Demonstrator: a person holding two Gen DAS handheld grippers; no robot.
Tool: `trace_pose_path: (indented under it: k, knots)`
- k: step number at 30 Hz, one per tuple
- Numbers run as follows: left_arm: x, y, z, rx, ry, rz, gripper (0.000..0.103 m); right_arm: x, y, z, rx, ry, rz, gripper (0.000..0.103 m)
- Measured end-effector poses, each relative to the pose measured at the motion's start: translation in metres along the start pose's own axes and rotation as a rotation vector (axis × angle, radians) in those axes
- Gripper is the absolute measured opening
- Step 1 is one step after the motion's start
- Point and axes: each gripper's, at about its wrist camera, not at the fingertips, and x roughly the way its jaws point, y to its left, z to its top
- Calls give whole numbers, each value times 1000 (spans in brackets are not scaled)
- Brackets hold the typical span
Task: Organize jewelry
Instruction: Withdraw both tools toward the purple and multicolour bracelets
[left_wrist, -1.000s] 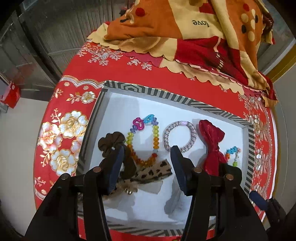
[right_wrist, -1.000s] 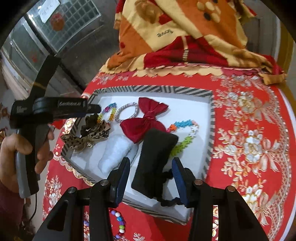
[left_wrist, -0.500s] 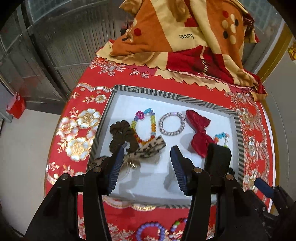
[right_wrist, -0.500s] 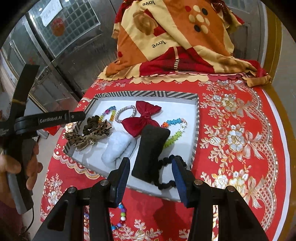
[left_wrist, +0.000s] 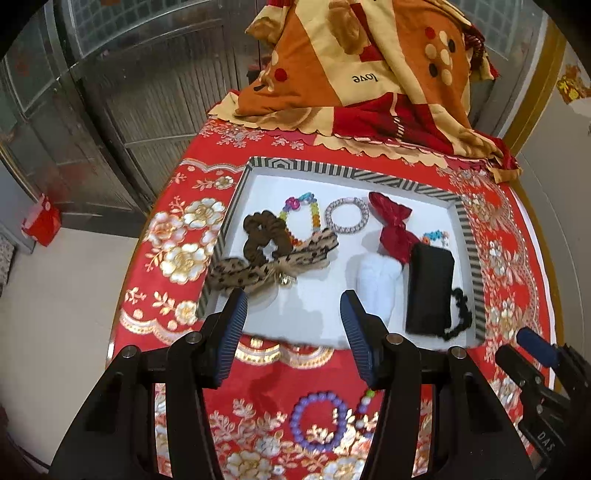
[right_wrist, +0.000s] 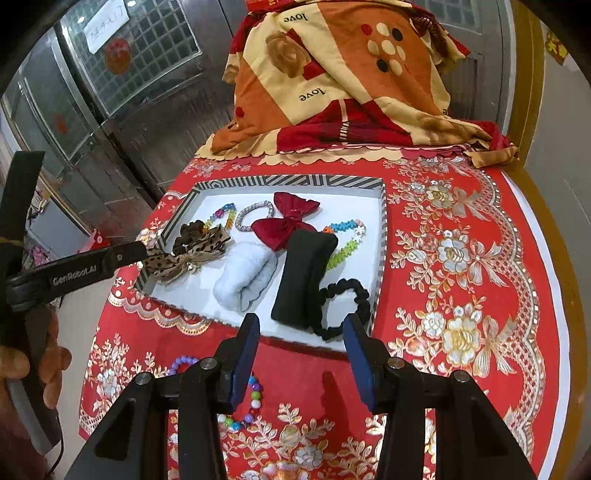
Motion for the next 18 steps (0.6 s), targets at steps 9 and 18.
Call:
trace_pose_path:
  k: [9, 18]
  knots:
    - [-12, 9, -32, 13, 16, -4, 52, -8, 14, -27, -16, 25, 1, 45]
    - [-12, 24, -64, 42, 91, -32, 52, 2, 26, -59, -53, 88, 12, 45]
